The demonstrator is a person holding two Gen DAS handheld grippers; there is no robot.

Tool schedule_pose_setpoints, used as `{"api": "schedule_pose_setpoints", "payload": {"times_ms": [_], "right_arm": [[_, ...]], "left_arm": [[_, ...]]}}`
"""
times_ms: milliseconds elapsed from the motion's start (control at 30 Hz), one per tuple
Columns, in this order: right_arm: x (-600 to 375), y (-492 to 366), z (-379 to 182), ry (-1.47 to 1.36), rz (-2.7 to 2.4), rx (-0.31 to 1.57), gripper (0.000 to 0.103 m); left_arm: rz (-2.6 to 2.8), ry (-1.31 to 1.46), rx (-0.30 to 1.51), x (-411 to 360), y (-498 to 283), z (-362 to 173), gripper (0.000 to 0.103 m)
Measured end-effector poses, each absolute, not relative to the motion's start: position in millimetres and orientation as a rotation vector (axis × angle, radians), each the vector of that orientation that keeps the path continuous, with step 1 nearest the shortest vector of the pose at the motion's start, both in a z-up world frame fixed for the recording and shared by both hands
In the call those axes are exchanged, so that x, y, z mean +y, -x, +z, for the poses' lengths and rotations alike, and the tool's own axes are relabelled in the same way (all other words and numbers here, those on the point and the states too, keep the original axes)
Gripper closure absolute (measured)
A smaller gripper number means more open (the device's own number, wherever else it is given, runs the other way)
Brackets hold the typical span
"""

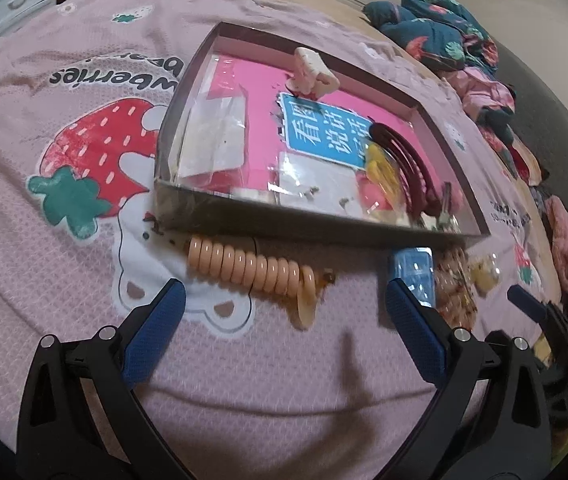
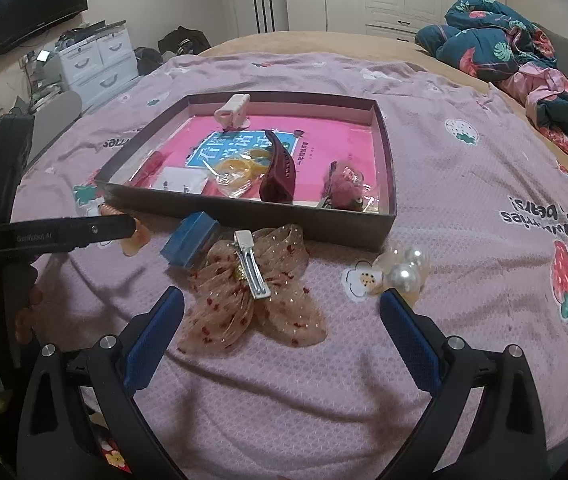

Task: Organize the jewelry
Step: 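Grasp the sheer bow clip with the right tool while the left tool grasps the peach coiled hair tie, then carry the bow clip with the right tool while the left tool carries the coiled tie into the box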

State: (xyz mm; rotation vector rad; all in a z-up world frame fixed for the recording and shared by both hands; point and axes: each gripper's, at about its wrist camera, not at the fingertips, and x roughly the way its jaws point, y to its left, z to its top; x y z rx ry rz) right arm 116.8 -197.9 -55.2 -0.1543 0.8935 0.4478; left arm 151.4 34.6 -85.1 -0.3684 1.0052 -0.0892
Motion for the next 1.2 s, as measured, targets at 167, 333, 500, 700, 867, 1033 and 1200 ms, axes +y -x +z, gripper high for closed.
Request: {"api": "schedule_pose_setpoints", "payload": {"times_ms": [167, 333, 500, 700, 867, 1033, 1200], "right_arm": [[-189, -128, -65, 0.172, 0.459, 0.917, 0.005], [-179, -139, -74, 0.183, 0.465, 0.940, 0.005], [-173, -143, -86, 0.191, 0.480, 0.971, 0.006], [-173, -138, -90, 0.217, 0.496, 0.981, 0.041], [-182, -131, -85, 0.186, 0.520, 0.970, 0.080], [-190, -118, -77, 0.165, 0.526, 0.945, 0.086], [-202, -109, -60, 0.122, 0.520, 0.907, 0.086]], "left_arm": [[-0.049, 0.381, 1.021, 35, -160, -90, 0.010], [0.001, 0.340, 1.014, 36, -162, -91, 0.030], [-0.006, 0.343, 1.009, 46, -158, -91, 0.042], [-0.041, 0.325, 0.999, 47, -146, -90, 0.043], [-0.068, 0.307, 1.000, 45, -132, -89, 0.043], [-0.095, 0.322, 0.996, 49, -113, -85, 0.043], [-0.100, 0.327, 0.976, 50, -101, -75, 0.043]]}}
